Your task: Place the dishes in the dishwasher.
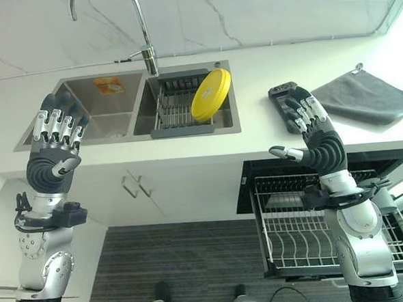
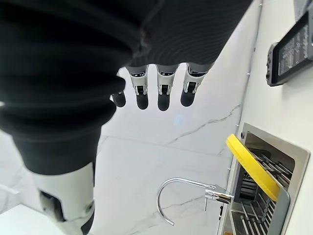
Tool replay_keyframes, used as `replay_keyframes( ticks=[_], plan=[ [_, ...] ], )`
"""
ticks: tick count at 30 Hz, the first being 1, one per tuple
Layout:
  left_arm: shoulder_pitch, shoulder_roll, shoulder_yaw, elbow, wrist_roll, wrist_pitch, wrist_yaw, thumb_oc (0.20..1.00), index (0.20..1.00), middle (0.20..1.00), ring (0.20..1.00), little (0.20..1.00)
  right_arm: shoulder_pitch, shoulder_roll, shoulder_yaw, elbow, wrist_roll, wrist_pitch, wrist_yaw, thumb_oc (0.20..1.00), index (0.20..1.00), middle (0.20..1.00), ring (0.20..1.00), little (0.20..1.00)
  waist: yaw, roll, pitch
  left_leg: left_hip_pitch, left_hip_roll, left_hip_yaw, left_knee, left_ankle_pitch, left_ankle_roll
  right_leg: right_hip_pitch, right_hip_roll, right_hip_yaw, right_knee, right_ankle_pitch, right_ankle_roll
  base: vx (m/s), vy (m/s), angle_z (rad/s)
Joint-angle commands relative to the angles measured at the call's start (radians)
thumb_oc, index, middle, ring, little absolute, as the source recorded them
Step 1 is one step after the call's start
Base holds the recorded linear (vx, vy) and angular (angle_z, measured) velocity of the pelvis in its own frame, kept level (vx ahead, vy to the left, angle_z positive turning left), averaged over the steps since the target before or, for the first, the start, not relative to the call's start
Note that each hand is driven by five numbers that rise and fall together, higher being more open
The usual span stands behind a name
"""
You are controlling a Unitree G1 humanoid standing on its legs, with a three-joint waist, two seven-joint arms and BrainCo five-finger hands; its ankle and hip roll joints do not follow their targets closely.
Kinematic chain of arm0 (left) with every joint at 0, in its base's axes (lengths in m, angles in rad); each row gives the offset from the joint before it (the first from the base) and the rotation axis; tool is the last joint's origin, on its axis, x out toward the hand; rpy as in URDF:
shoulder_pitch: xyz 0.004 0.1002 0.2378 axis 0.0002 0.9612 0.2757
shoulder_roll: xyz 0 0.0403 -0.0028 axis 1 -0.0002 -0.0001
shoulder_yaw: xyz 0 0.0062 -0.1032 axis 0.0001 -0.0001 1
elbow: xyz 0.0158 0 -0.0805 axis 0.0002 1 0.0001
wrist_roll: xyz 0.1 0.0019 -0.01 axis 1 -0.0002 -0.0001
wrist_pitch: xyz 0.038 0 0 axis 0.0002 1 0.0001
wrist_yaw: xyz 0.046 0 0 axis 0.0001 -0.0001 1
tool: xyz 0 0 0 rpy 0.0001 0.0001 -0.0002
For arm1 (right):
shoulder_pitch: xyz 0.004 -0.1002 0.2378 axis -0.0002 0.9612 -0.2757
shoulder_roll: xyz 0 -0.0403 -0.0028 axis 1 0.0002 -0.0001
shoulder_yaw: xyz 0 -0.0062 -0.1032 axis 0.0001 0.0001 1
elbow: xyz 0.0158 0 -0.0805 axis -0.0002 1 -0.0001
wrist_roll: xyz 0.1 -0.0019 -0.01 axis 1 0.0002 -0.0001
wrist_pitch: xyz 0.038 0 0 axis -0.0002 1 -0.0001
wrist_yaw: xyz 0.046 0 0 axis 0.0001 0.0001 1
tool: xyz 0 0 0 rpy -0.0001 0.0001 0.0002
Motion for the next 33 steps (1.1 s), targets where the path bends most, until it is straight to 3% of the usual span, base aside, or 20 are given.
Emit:
replay_keyframes(
  ticks=[1,3,8,11,13,14,15,16,18,20,22,27,33],
  plan=[
    [0.025,0.036,0.038,-0.083,0.015,-0.08,-0.026,1.0,1.0,1.0,1.0,1.0,-0.047,-0.038,-0.016,-0.038,-0.03,-0.071,0.001,1.0,1.0,1.0,1.0,1.0,0.029,-0.02,-0.046,0.034,-0.023,0.013,-0.024,0.131,-0.015,0.049,-0.001,0.05,0.018,-0.013,0.049,0.24,0.277,-0.38],
    [0.0,0.061,0.047,-0.082,0.018,-0.052,-0.031,1.0,1.0,1.0,1.0,1.0,-0.007,-0.026,-0.044,-0.056,0.017,-0.086,-0.011,1.0,1.0,1.0,1.0,1.0,0.037,-0.037,-0.056,0.061,-0.069,0.016,-0.024,0.096,0.018,0.043,-0.052,0.038,0.082,-0.023,0.093,0.34,0.398,-0.38],
    [-0.065,0.074,0.038,-0.078,0.097,-0.006,0.001,1.0,1.0,1.0,1.0,1.0,-0.027,0.01,-0.025,-0.051,-0.002,-0.106,-0.036,1.0,1.0,1.0,1.0,1.0,0.065,-0.061,-0.067,0.071,-0.14,-0.018,-0.024,0.063,0.075,0.017,-0.094,0.032,0.19,-0.007,0.12,0.2,0.244,0.09],
    [-0.061,0.078,0.042,-0.088,0.123,0.007,0.004,1.0,1.0,1.0,1.0,1.0,-0.028,0.022,-0.022,-0.053,0.01,-0.088,-0.04,1.0,1.0,1.0,1.0,1.0,0.081,-0.067,-0.074,0.073,-0.172,-0.05,-0.024,0.055,0.099,0.005,-0.095,0.059,0.265,0.007,0.115,0.14,0.205,0.04],
    [-0.048,0.078,0.037,-0.097,0.156,0.015,-0.004,1.0,1.0,1.0,1.0,1.0,-0.018,0.04,-0.009,-0.045,-0.005,-0.081,-0.046,1.0,1.0,1.0,1.0,1.0,0.09,-0.06,-0.07,0.092,-0.196,-0.076,-0.02,0.04,0.12,-0.052,-0.105,0.06,0.395,0.072,0.109,0.15,0.27,-0.05],
    [-0.042,0.081,0.039,-0.107,0.173,0.015,-0.005,1.0,1.0,1.0,1.0,1.0,-0.02,0.043,0.01,-0.04,-0.016,-0.071,-0.044,1.0,1.0,1.0,1.0,1.0,0.08,-0.042,-0.061,0.124,-0.196,-0.072,-0.023,0.025,0.13,-0.14,-0.087,0.055,0.515,0.091,0.093,0.16,0.242,-0.21],
    [-0.042,0.084,0.038,-0.11,0.181,0.018,-0.001,1.0,1.0,1.0,1.0,1.0,-0.023,0.042,0.016,-0.04,-0.021,-0.067,-0.045,1.0,1.0,1.0,1.0,1.0,0.076,-0.044,-0.06,0.136,-0.201,-0.07,-0.024,0.012,0.13,-0.153,-0.08,0.055,0.517,0.076,0.091,0.19,0.206,-0.37],
    [-0.047,0.098,0.033,-0.115,0.183,0.023,0.012,1.0,1.0,1.0,1.0,1.0,-0.024,0.026,0.02,-0.042,-0.02,-0.052,-0.043,1.0,1.0,1.0,1.0,1.0,0.068,-0.047,-0.056,0.147,-0.209,-0.067,-0.024,0.009,0.129,-0.177,-0.053,0.033,0.456,0.052,0.08,0.15,0.035,-0.47],
    [-0.058,0.106,0.026,-0.116,0.184,0.025,0.021,1.0,1.0,1.0,1.0,1.0,-0.024,0.011,0.019,-0.037,-0.021,-0.033,-0.044,1.0,1.0,1.0,1.0,1.0,0.058,-0.05,-0.053,0.159,-0.212,-0.066,-0.024,-0.001,0.124,-0.178,-0.043,0.004,0.36,0.046,0.075,0.15,-0.036,-0.52],
    [-0.07,0.11,0.01,-0.113,0.202,0.018,0.025,1.0,1.0,1.0,1.0,1.0,-0.031,-0.006,0.008,-0.02,0.038,-0.042,-0.031,1.0,1.0,1.0,1.0,1.0,0.029,-0.059,-0.045,0.185,-0.21,-0.063,-0.024,-0.032,0.119,-0.187,-0.043,0.015,0.222,0.081,0.082,0.14,-0.139,-0.1],
    [-0.077,0.103,-0.006,-0.114,0.207,0.021,0.024,1.0,1.0,1.0,1.0,1.0,-0.039,-0.001,0.006,-0.019,0.049,-0.037,-0.03,1.0,1.0,1.0,1.0,1.0,0.01,-0.068,-0.043,0.202,-0.215,-0.067,-0.024,-0.045,0.122,-0.204,-0.044,0.062,0.202,0.132,0.092,0.09,-0.154,0.15],
    [-0.085,0.101,-0.042,-0.15,0.213,0.037,0.035,1.0,1.0,1.0,1.0,1.0,-0.06,-0.015,0.014,-0.029,0.044,0.011,-0.1,1.0,1.0,1.0,1.0,1.0,0.013,-0.075,-0.062,0.22,-0.195,-0.07,-0.024,-0.063,0.114,-0.133,-0.019,0.068,0.096,0.093,0.089,0.08,-0.252,0.16],
    [-0.087,0.102,-0.044,-0.149,0.187,0.052,0.042,1.0,1.0,1.0,1.0,1.0,-0.072,-0.012,0.014,-0.06,0.055,0.026,-0.078,1.0,1.0,1.0,1.0,1.0,-0.014,-0.076,-0.083,0.222,-0.132,0.012,-0.024,-0.052,0.08,-0.082,0.013,0.073,0.011,0.093,0.063,0.03,-0.232,-0.08]
  ],
)
